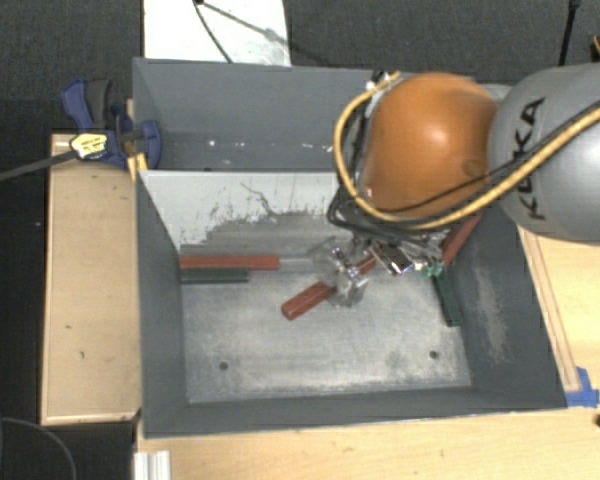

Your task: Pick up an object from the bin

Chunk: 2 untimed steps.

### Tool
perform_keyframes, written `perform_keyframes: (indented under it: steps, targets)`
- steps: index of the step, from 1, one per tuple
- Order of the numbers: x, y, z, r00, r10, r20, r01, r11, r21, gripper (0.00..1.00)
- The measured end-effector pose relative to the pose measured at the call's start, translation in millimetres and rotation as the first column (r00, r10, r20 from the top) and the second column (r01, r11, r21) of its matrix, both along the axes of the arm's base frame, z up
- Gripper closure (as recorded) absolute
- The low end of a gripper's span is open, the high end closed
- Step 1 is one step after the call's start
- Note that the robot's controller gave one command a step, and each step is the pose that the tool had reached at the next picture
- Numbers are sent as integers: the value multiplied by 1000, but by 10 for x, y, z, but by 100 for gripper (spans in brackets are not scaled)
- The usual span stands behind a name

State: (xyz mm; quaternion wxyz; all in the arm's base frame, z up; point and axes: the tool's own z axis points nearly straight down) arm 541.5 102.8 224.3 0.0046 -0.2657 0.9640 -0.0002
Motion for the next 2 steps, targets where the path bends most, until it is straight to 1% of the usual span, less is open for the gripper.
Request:
perform_keyframes:
  steps: [1,2]
  targets:
    - [16,339,-637,933,359,-11,-359,933,0,100]
    - [234,259,690,935,353,3,-353,935,-4,100]
